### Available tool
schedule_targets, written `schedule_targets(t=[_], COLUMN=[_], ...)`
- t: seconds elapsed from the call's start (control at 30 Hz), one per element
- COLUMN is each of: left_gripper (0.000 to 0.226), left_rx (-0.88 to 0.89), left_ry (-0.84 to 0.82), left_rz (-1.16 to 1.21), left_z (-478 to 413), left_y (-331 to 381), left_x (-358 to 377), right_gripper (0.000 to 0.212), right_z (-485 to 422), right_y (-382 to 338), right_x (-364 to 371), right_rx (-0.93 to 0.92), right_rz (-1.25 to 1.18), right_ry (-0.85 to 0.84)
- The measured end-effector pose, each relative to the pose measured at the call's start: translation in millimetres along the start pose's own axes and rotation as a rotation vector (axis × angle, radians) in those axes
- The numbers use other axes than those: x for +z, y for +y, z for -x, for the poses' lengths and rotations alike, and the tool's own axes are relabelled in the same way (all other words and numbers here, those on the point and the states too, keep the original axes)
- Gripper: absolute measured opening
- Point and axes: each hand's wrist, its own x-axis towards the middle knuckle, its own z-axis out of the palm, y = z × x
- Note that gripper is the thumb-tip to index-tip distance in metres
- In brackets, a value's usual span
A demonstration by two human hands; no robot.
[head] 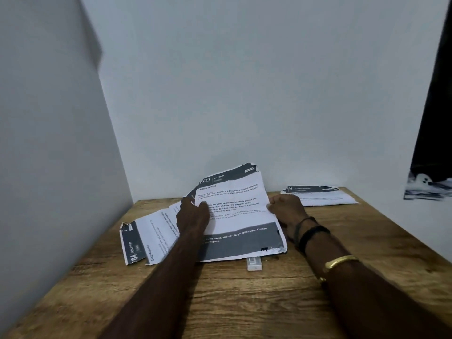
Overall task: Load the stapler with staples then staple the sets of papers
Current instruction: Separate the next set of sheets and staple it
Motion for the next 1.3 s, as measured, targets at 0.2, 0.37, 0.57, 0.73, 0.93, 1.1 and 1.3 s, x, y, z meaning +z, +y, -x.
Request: schedule_targets(t=[0.2,0.37,0.57,0.73,0.93,1.1,1.3], left_gripper=[0.063,0.07,0.059,0.043,0.026,0.016,0.015], left_rx=[-0.058,-0.07,-0.058,0.127,0.209,0.017,-0.077], left_ry=[-0.031,-0.013,0.001,-0.076,-0.128,-0.324,-0.372], left_rz=[-0.15,-0.11,-0.115,0.024,0.239,0.496,0.667], left_z=[-26,-35,-26,-8,-2,-6,-9], left_y=[-9,-17,-6,10,12,1,-5], left_x=[-10,-20,-17,-3,12,22,23], right_gripper=[0.012,0.01,0.013,0.008,0.028,0.037,0.028], right_z=[-8,-12,-12,-8,-3,1,0], right_y=[2,4,7,8,6,6,6], right_x=[1,1,0,-1,-9,-12,-16], right_rx=[-0.006,-0.002,0.029,0.021,-0.023,-0.037,-0.049], right_rz=[0.033,0.066,-0.008,-0.029,-0.108,-0.212,-0.167], right_ry=[-0.046,0.06,0.106,0.118,0.073,-0.094,-0.047])
